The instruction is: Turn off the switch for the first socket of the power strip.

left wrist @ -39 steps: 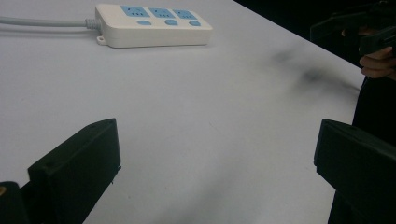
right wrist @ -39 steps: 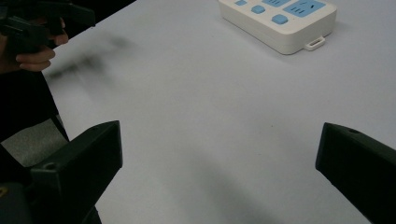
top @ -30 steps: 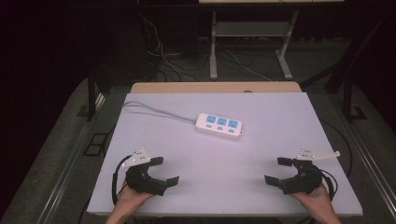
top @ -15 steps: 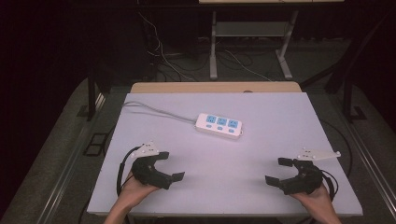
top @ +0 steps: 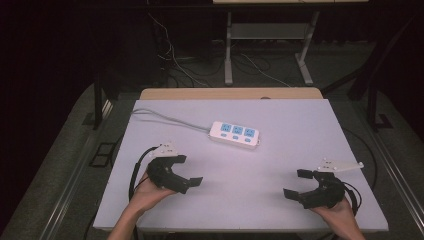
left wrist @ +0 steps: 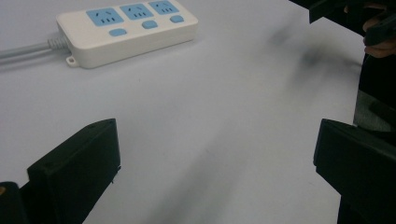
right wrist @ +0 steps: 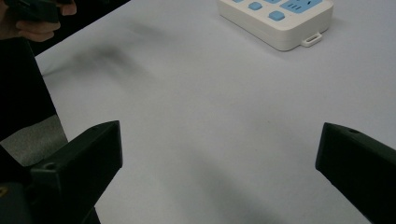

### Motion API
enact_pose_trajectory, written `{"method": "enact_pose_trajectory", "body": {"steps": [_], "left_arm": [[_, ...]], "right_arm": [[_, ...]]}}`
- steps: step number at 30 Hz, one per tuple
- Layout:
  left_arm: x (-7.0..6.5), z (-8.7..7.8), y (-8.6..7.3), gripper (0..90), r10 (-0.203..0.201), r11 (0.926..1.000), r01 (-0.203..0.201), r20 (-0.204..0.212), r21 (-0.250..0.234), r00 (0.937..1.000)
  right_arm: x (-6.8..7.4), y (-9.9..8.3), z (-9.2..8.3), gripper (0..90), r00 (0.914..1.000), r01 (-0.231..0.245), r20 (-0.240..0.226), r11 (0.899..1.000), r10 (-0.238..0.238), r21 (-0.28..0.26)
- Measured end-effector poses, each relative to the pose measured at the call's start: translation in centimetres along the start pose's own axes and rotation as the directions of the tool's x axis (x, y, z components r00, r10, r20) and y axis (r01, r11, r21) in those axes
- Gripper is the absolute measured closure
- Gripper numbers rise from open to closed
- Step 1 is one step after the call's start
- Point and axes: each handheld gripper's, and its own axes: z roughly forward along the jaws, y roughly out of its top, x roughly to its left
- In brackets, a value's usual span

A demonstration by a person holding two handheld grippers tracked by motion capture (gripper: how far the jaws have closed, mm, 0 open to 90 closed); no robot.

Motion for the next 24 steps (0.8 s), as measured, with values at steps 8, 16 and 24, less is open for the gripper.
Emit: {"method": "enact_pose_trajectory", "body": {"steps": [8, 16, 24], "left_arm": [[0.4, 0.5, 1.8, 0.0, 0.027, 0.9994, -0.027, 0.007, 0.024, 0.9996], [0.7, 1.4, 3.1, 0.0, 0.043, 0.9979, -0.043, 0.008, 0.048, 0.9990], [1.0, 2.0, 4.7, 0.0, 0.067, 0.9958, -0.068, 0.008, 0.061, 0.9977]], "right_arm": [[-0.2, -0.1, 0.0, 0.3, 1.0000, -0.002, 0.000, 1.000, 0.002, 0.000], [-0.1, -0.1, 0.0, 0.3, 1.0000, -0.001, -0.002, 1.000, 0.001, 0.003], [-0.1, -0.1, 0.0, 0.3, 1.0000, -0.002, -0.003, 1.000, 0.002, 0.002]]}}
